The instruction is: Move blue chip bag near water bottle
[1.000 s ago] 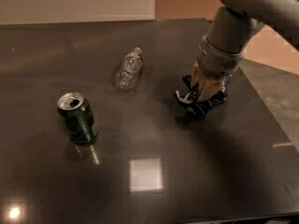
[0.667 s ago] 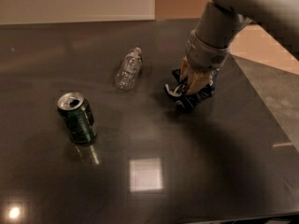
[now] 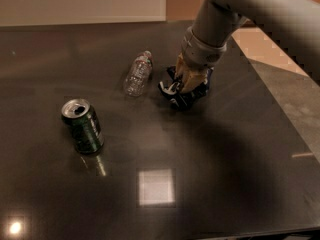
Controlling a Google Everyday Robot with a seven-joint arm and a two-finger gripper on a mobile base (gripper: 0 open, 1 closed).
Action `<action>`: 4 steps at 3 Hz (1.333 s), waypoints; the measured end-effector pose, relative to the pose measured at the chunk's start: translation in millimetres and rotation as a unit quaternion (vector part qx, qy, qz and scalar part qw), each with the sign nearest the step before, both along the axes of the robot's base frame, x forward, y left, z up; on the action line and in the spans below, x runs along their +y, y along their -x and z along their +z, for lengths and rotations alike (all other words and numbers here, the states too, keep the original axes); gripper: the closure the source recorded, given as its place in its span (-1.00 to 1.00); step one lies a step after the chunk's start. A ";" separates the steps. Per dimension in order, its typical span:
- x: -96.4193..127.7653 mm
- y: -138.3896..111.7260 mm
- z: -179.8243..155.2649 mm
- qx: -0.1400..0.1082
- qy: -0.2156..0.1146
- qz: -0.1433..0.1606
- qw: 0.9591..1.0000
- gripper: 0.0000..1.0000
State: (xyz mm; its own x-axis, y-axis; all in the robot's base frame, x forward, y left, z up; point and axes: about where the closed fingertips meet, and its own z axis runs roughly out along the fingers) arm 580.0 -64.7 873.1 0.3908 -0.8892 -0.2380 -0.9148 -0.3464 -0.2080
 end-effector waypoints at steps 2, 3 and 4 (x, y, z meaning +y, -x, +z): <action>26.1 -20.8 -0.9 -0.005 -0.023 0.012 1.000 1.00; 32.7 -28.2 -1.1 -0.003 -0.030 0.010 0.999 0.67; 36.3 -30.6 -2.4 -0.001 -0.036 0.011 0.999 0.20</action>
Offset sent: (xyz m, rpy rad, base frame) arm 0.0309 0.0374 0.0019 0.0671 -0.0116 0.0303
